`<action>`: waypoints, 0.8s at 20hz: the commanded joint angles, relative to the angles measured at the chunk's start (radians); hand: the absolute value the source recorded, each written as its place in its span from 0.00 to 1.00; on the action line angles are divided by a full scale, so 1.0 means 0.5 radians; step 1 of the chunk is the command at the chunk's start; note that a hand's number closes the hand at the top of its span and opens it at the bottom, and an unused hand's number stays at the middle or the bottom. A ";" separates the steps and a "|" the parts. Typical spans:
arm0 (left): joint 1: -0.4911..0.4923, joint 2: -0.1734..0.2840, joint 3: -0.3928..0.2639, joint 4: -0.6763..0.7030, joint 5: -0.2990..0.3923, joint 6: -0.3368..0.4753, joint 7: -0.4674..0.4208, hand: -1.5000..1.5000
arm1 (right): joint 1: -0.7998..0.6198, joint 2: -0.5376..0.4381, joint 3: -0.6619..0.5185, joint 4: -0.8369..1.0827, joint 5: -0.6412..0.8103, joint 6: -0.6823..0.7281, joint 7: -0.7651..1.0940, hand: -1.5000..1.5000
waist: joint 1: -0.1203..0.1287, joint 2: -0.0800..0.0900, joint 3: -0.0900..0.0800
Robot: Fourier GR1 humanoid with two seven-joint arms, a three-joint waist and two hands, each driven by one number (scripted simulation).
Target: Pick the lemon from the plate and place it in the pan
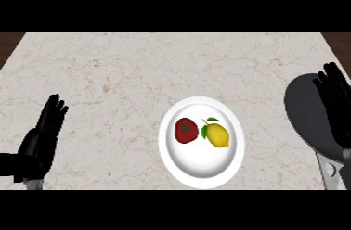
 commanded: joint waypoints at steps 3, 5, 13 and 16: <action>-0.009 -0.154 -0.036 0.104 0.097 0.043 0.212 0.50 | -0.218 0.040 0.312 -0.107 0.101 0.225 0.055 1.00 | 0.066 0.029 0.017; 0.016 -0.271 -0.063 0.195 0.140 0.118 0.288 0.50 | -0.240 0.098 0.517 -0.181 0.136 0.379 0.002 1.00 | 0.084 0.038 0.016; 0.104 -0.389 -0.060 0.213 0.210 0.194 0.361 0.50 | 0.334 0.069 1.104 -0.589 1.331 -0.230 -0.582 0.00 | -0.075 -0.007 0.017; 0.071 -0.270 -0.015 0.096 0.241 0.160 0.512 0.50 | 0.520 0.054 1.118 -0.516 1.642 -0.511 -0.640 0.00 | -0.033 0.004 0.019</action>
